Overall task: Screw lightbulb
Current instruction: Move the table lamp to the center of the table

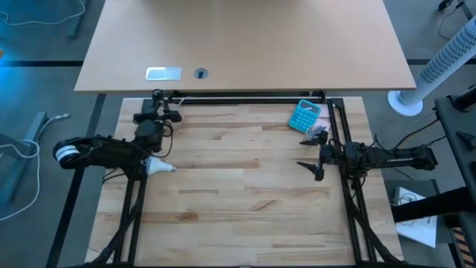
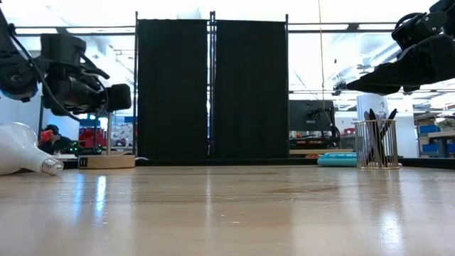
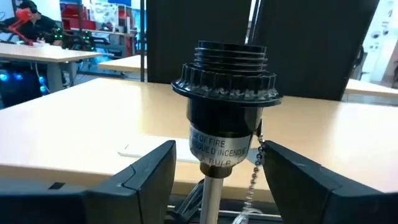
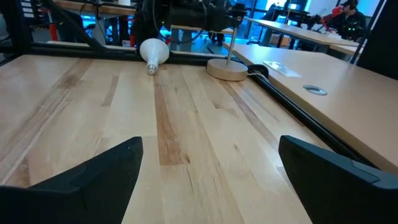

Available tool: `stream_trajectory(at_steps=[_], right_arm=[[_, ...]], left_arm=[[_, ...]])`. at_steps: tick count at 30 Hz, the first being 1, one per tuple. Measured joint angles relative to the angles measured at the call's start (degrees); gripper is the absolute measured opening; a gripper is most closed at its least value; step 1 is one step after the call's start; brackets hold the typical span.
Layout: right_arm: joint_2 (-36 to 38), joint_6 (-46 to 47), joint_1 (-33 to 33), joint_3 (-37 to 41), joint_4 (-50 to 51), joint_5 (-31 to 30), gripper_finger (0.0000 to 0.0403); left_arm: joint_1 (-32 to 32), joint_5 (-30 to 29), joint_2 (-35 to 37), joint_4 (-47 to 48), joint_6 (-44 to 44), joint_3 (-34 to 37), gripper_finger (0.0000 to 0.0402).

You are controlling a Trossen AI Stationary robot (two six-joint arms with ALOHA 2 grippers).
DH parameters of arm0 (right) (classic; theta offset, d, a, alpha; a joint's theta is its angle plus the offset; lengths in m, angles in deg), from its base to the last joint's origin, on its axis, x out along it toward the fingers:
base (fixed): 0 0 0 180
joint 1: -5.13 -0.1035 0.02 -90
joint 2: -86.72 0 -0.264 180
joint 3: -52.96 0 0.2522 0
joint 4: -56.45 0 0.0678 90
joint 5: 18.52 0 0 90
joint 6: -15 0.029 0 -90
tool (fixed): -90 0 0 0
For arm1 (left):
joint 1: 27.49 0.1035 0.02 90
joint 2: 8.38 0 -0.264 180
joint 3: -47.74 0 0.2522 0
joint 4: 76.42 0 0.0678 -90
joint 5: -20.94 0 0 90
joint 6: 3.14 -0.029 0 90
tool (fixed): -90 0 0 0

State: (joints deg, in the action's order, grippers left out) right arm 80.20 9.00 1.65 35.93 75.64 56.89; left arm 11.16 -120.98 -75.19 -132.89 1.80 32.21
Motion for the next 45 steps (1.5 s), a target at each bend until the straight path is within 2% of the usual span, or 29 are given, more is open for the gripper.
stream_trajectory(at_steps=[5,10,17,20,25,32,36,39,42,45], right_arm=[[0.0,0.0,0.0,0.0,0.02,0.0,0.0371],[0.0,0.0,0.0,0.0,0.02,-0.01,0.0371],[0.0,0.0,0.0,0.0,0.02,-0.01,0.0371],[0.0,0.0,0.01,0.0,0.02,-0.01,0.0371],[0.01,0.0,0.01,0.0,0.02,-0.02,0.0371],[0.01,0.0,0.0,0.0,0.02,-0.01,0.0371],[0.02,0.0,0.0,0.0,0.02,-0.02,0.0371],[0.0,0.0,0.02,0.0,0.02,-0.01,0.0371],[0.01,0.0,0.01,0.0,0.02,-0.01,0.0371],[0.0,0.0,0.01,0.0,0.02,-0.01,0.0371]], left_arm=[[0.39,1.48,-0.28,-1.84,-5.99,-1.65,0.0226],[1.33,1.76,-3.68,-1.77,-11.16,-4.93,0.0226],[2.25,1.44,-6.16,-1.86,-10.12,-6.02,0.0224],[2.25,1.32,-6.2,-1.83,-9.81,-5.59,0.021],[2.22,2.13,-5.64,-1.52,-7.34,-5.37,0.0159],[1.69,9.77,-5.37,-1.66,-5.51,-6.24,0.0159],[-0.4,21.39,-5.11,-1.71,2.04,-7.4,0.0159],[-4.2,29.58,-5.81,-1.41,5.14,-9.24,0.0159],[-10.55,30.35,-7.49,1.24,4.95,-12.88,0.0159],[-16.81,28.3,-10.62,3.68,2.61,-18.35,0.0161]])
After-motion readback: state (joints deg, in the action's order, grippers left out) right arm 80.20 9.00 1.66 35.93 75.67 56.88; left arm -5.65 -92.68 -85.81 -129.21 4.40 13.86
